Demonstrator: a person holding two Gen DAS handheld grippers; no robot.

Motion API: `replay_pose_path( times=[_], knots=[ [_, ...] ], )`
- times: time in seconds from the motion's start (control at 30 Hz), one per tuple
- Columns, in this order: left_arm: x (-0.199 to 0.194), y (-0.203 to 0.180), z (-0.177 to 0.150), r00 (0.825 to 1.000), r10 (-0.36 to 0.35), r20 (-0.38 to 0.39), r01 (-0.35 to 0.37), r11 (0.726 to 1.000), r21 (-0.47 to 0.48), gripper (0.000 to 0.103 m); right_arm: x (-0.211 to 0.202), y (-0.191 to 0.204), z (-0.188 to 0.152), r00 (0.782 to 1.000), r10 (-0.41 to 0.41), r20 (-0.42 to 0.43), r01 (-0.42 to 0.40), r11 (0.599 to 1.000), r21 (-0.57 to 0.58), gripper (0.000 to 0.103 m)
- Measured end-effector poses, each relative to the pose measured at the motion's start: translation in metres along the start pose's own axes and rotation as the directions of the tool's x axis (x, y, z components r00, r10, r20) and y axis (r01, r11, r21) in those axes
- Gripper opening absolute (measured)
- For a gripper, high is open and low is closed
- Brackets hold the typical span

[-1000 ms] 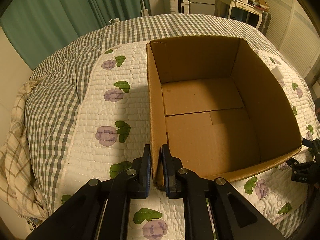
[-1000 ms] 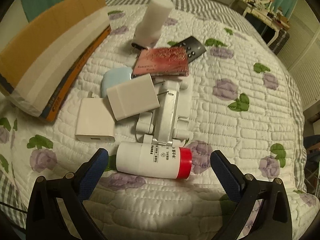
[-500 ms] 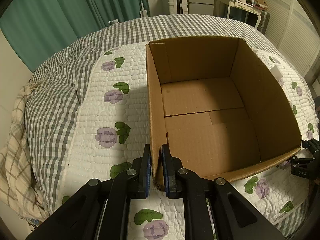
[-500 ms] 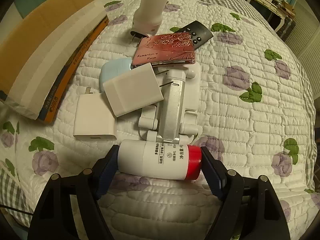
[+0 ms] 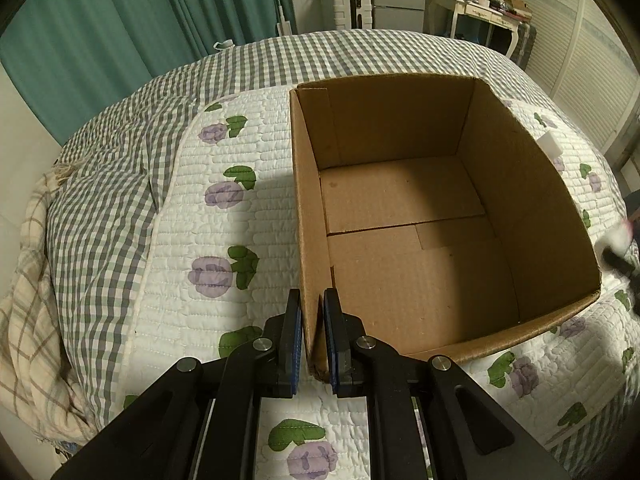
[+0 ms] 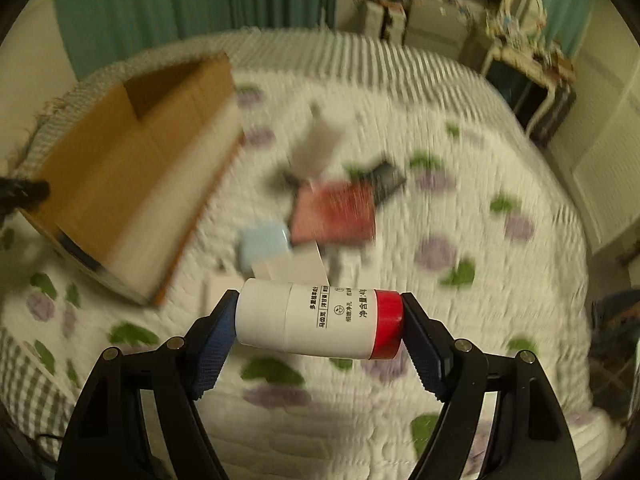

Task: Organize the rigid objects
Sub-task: 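Lift the bottle with the right gripper and drop it into the box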

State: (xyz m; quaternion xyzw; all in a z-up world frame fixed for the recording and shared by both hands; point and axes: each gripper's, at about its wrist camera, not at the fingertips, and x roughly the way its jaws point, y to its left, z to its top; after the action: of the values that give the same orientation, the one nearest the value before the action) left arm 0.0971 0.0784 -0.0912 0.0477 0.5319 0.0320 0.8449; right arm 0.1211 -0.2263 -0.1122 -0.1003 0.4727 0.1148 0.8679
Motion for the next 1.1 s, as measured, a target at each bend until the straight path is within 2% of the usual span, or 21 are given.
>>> replay_pose_path(
  times=[0.13,0.23,0.37,0.53,0.7,0.9,1.03,1.1],
  knots=[
    [0.0,0.0,0.0,1.0,0.0,0.0,0.0,1.0,-0.001,0.01,-0.035,0.024,0.033,0.994,0.01,0.113,-0.001,0.997,-0.078,0.078],
    [0.0,0.0,0.0,1.0,-0.002,0.0,0.002,1.0,0.001,0.01,-0.059,0.049,0.064,0.98,0.042,0.195,-0.015,0.991,-0.134,0.078],
    [0.001,0.001,0.0,1.0,-0.006,-0.002,0.006,1.0,0.001,0.01,-0.073,0.084,0.089,0.963,0.094,0.251,-0.043,0.978,-0.202,0.078],
    [0.0,0.001,0.0,1.0,-0.009,0.0,0.009,1.0,-0.001,0.01,-0.058,0.129,0.101,0.962,0.155,0.225,-0.088,0.955,-0.282,0.078],
    [0.0,0.001,0.0,1.0,-0.014,0.004,0.014,1.0,0.0,0.01,-0.029,0.157,0.095,0.972,0.157,0.173,-0.096,0.945,-0.314,0.078],
    [0.001,0.001,-0.001,1.0,-0.017,0.007,0.017,1.0,-0.003,0.01,-0.005,0.165,0.084,0.98,0.155,0.12,-0.11,0.941,-0.321,0.078],
    [0.001,0.001,-0.001,1.0,-0.014,0.007,0.014,1.0,-0.004,0.01,-0.004,0.162,0.081,0.979,0.169,0.111,-0.126,0.94,-0.318,0.078],
    [0.001,0.001,-0.001,1.0,-0.011,0.008,0.011,1.0,-0.004,0.01,-0.011,0.159,0.08,0.974,0.19,0.126,-0.142,0.939,-0.314,0.086]
  ],
)
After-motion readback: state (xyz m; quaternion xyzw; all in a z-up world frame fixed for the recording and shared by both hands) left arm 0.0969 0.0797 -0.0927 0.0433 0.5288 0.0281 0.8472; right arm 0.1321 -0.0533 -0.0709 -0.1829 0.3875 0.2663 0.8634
